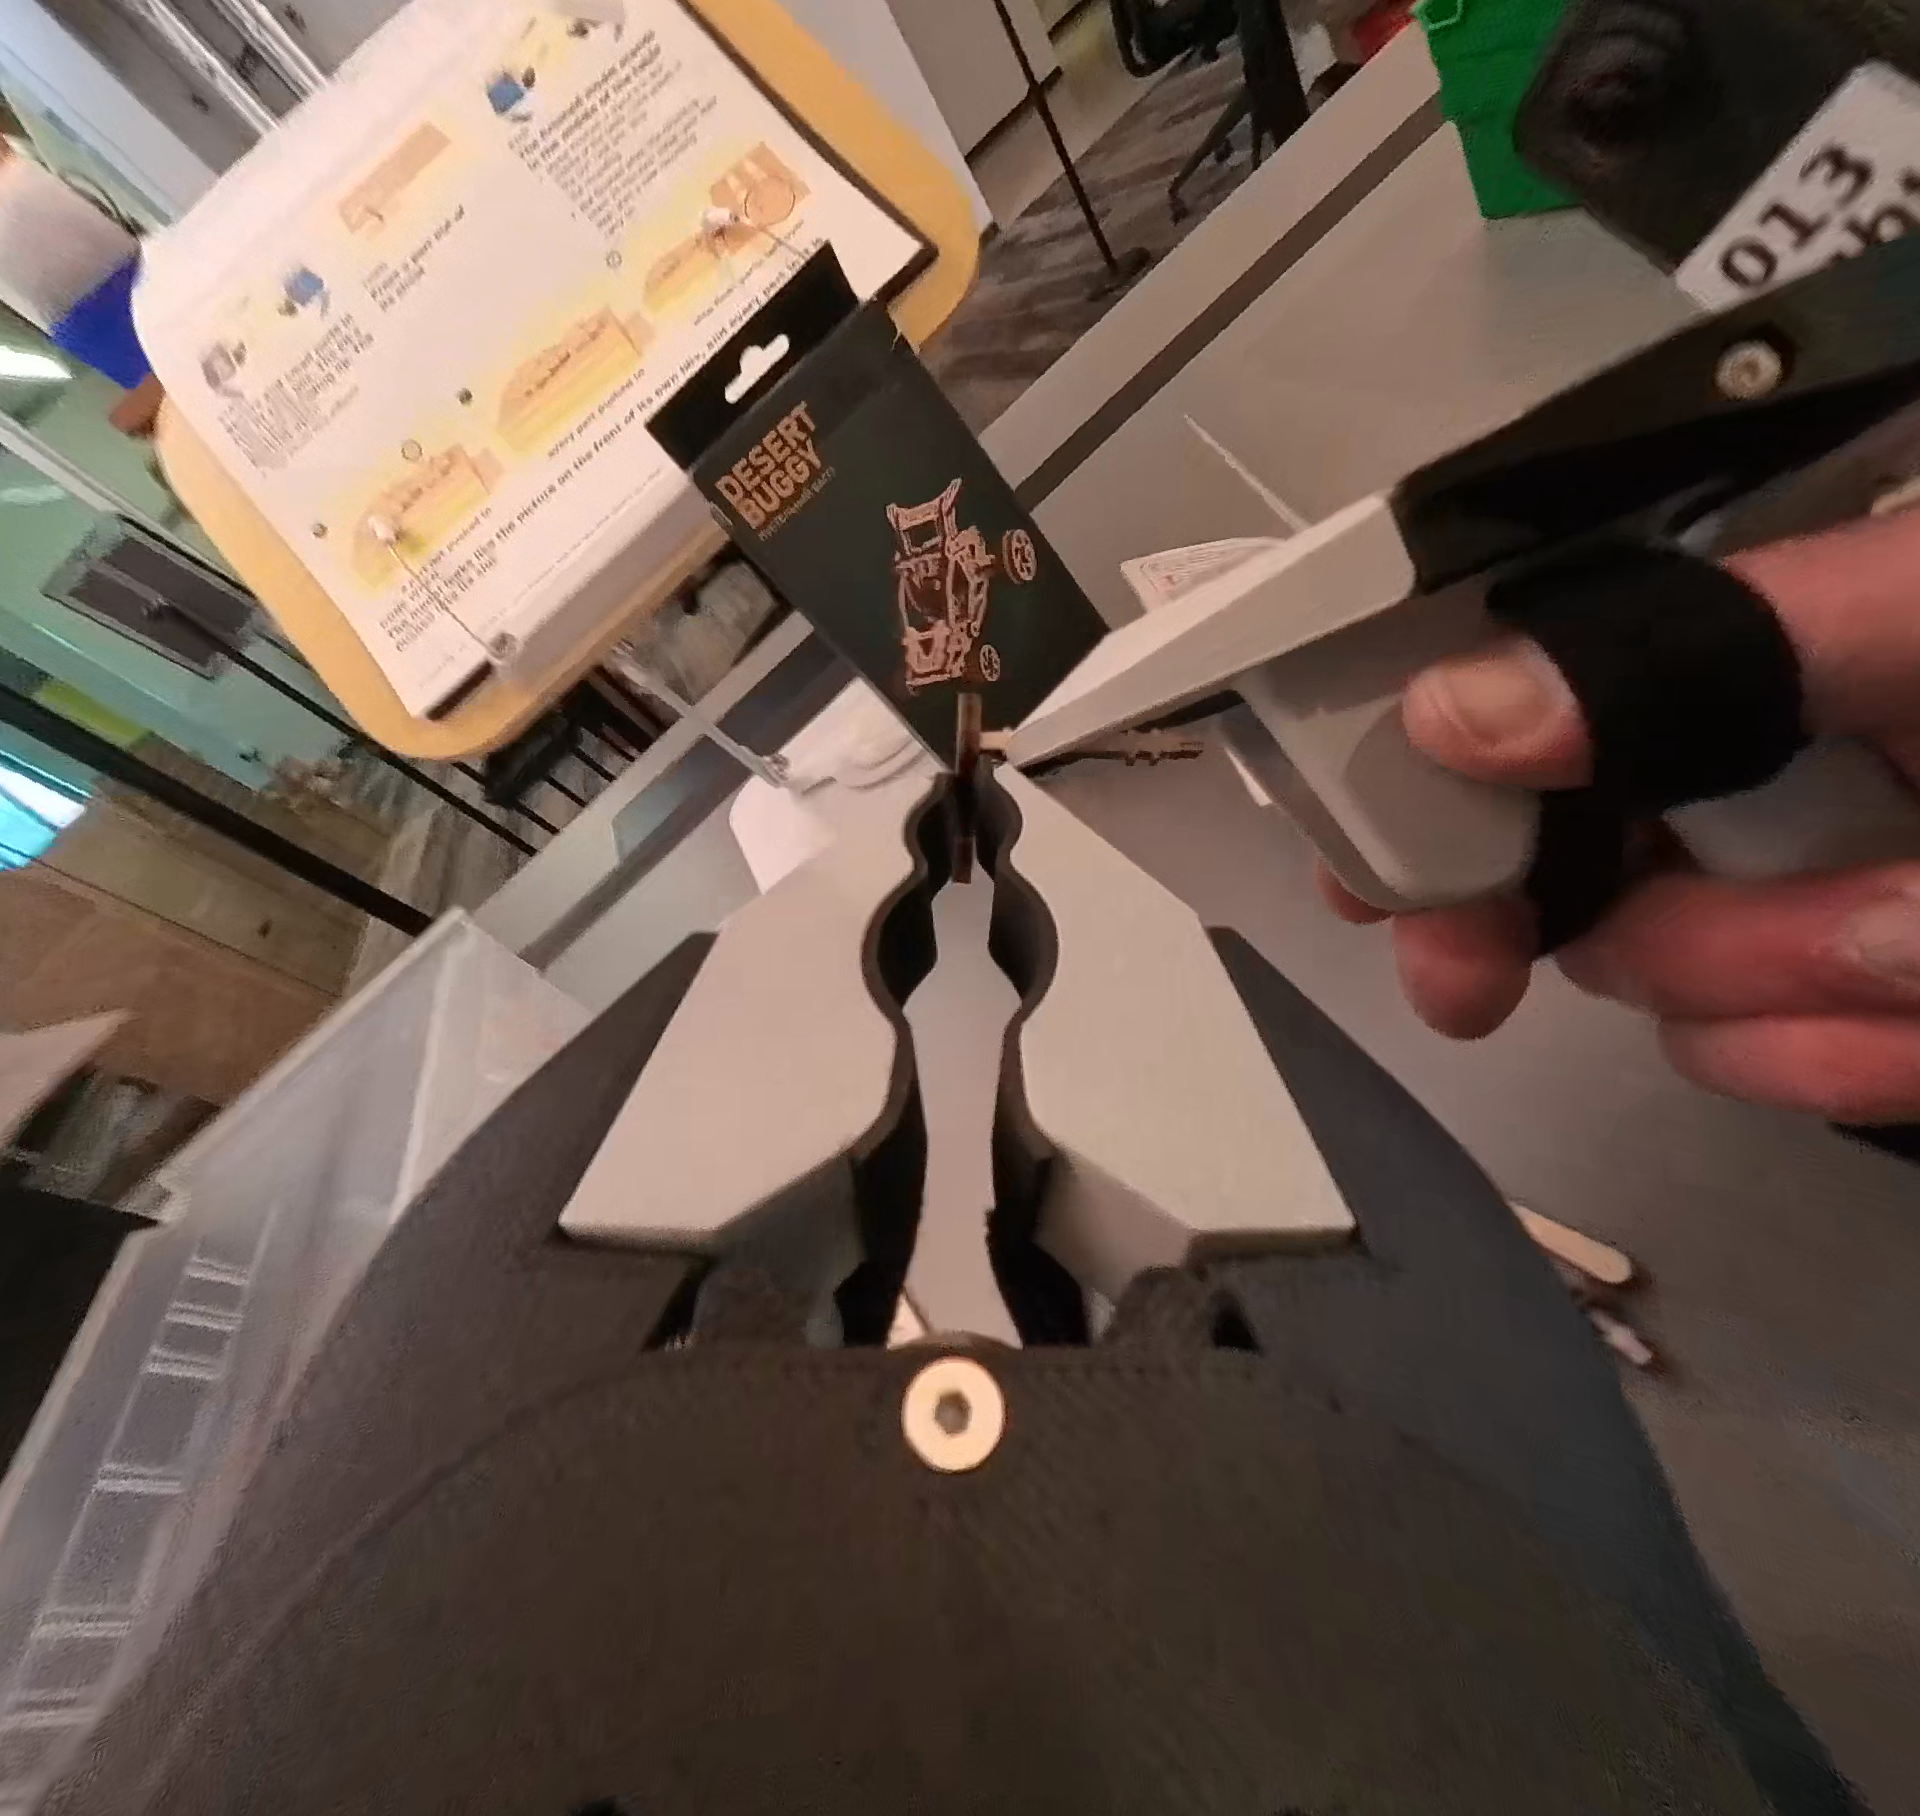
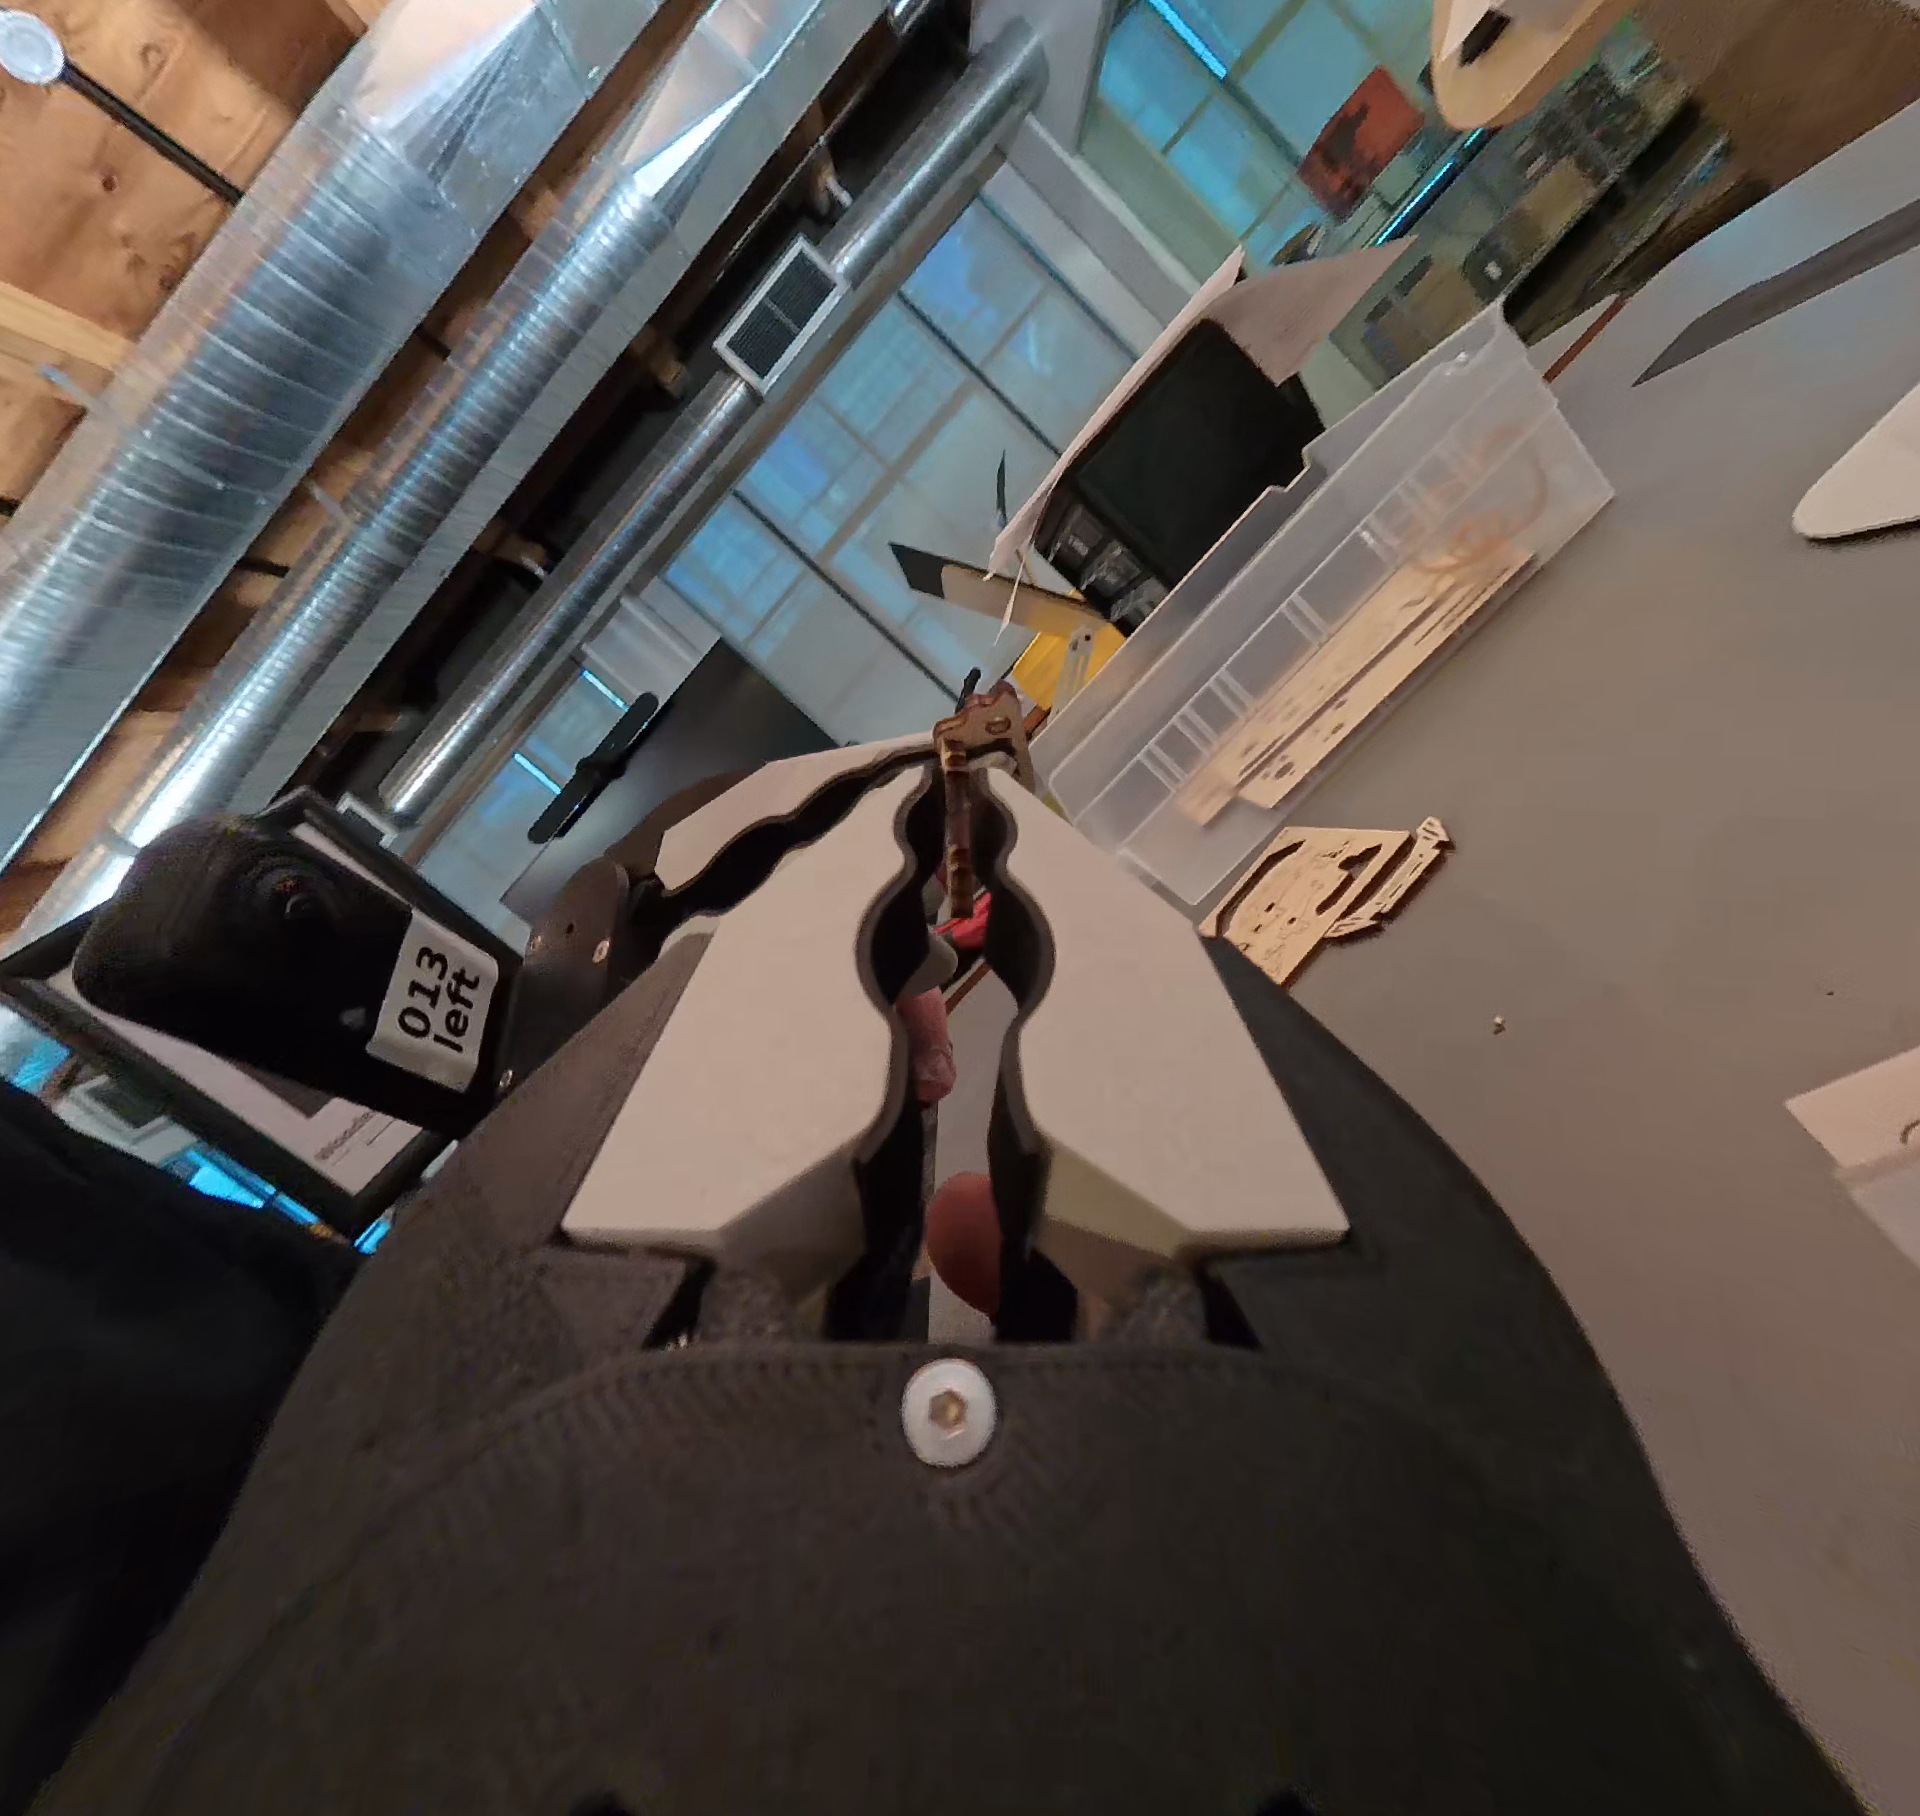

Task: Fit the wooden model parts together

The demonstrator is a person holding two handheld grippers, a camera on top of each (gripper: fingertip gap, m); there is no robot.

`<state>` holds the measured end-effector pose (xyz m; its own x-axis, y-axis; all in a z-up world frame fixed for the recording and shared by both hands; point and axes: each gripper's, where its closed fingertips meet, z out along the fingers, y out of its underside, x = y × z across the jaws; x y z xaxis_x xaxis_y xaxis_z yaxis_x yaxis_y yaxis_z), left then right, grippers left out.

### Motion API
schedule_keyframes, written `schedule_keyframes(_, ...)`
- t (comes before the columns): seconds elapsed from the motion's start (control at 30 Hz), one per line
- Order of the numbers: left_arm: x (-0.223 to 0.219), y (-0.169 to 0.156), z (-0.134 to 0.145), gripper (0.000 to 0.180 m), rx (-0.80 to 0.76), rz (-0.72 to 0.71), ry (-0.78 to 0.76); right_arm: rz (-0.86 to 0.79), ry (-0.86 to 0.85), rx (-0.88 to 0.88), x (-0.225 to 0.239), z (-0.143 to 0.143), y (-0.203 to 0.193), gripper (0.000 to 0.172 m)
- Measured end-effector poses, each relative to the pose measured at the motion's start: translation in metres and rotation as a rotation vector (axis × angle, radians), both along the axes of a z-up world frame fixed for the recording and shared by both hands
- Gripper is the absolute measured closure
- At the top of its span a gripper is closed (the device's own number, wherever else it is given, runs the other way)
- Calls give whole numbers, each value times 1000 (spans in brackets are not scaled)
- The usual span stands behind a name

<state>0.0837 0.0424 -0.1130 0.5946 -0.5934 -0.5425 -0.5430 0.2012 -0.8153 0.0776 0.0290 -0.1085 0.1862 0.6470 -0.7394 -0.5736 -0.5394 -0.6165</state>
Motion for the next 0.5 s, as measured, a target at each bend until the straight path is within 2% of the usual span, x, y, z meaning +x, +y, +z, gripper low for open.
schedule_keyframes(0.3,-2,7,-8,179,-177,26,-159,-113,51,-25,-2,-6,8,169)
schedule_keyframes(0.37,-2,8,-10,179,-270,19,-256,-117,51,-29,-2,-8,9,170)
schedule_keyframes(0.43,-2,8,-11,178,-287,14,-274,-115,61,-31,-2,-9,9,169)
schedule_keyframes(0.5,-14,19,-8,179,-348,49,-404,-77,34,-5,-8,-10,2,169)
